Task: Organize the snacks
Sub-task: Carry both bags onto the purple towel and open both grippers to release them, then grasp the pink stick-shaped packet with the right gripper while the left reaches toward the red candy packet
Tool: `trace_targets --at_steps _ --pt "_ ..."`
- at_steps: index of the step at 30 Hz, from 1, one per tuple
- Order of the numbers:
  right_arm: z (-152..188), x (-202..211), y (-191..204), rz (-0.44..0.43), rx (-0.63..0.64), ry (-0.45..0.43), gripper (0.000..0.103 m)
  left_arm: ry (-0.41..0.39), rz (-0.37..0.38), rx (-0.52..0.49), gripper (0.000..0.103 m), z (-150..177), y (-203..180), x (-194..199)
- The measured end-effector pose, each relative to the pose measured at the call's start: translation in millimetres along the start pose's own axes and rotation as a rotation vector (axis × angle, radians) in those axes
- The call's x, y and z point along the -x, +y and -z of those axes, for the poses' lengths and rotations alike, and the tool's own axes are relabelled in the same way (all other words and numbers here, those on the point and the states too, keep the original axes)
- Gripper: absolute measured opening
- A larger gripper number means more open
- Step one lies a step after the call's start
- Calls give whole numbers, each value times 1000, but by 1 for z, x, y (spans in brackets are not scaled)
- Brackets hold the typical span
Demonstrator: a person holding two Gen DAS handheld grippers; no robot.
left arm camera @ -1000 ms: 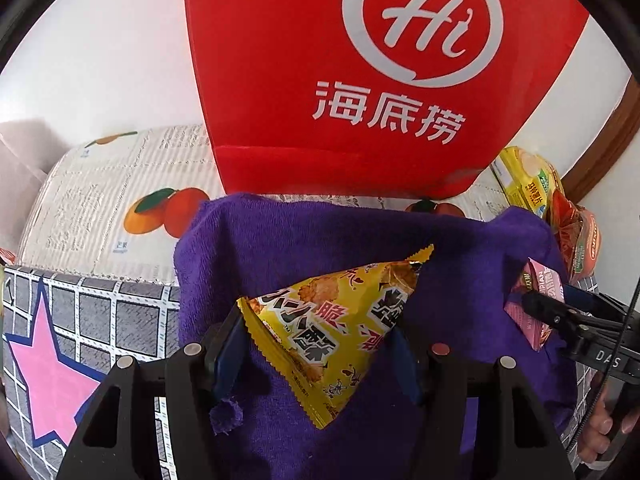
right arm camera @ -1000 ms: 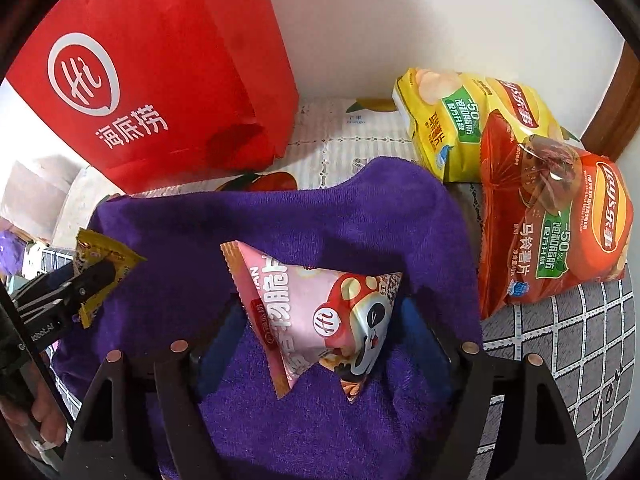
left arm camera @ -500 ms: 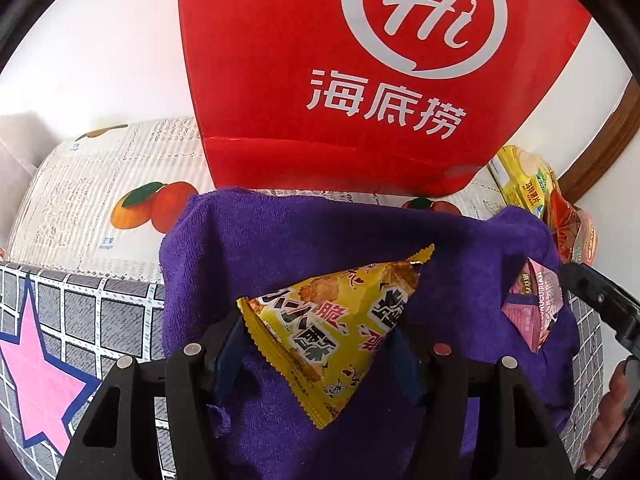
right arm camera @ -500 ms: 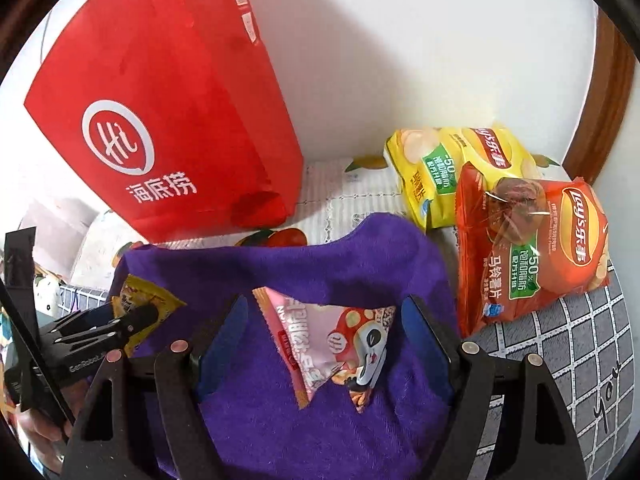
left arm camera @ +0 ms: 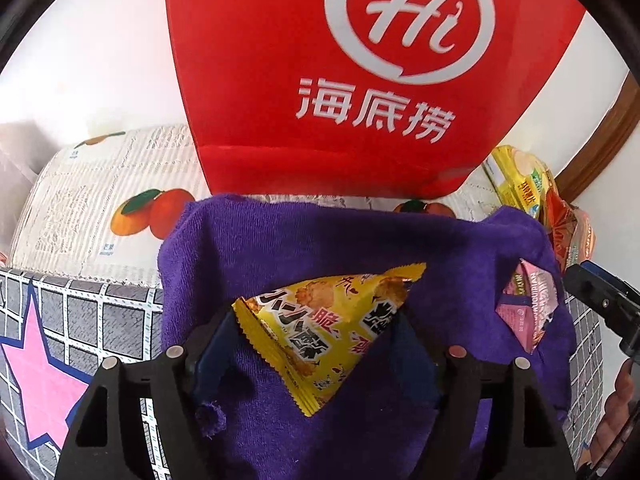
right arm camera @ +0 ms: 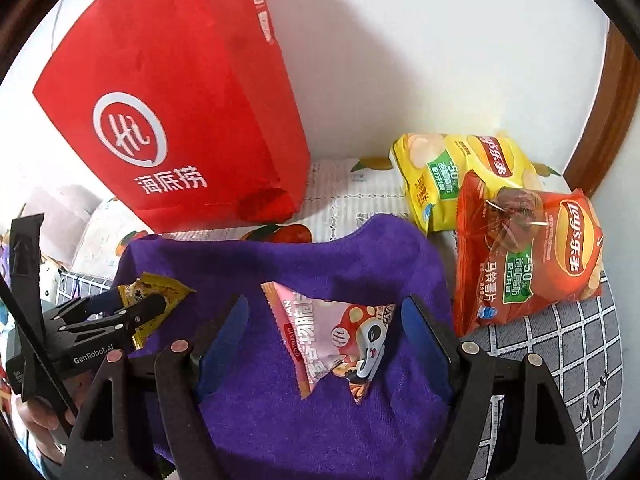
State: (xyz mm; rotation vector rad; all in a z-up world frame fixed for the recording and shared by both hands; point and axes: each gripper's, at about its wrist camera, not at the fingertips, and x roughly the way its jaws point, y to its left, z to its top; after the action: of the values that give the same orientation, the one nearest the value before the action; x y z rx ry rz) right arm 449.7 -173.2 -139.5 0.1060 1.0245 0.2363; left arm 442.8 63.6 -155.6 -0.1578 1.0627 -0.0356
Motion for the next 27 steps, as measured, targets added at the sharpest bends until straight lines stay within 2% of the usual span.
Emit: trace_targets --at_steps 4,7,15,23,27 --pt "0 10 6 -22 15 -23 79 -15 13 4 77 -2 0 10" --pt "0 20 13 -41 33 -49 79 -25 38 5 82 -4 1 17" --pt "12 35 29 -50 64 -69 79 -47 53 22 82 -8 10 38" --pt "72 64 41 -66 112 -51 75 -83 53 15 82 -8 10 65" --pt "107 70 49 -77 134 -23 67 -107 27 -24 82 -5 0 77"
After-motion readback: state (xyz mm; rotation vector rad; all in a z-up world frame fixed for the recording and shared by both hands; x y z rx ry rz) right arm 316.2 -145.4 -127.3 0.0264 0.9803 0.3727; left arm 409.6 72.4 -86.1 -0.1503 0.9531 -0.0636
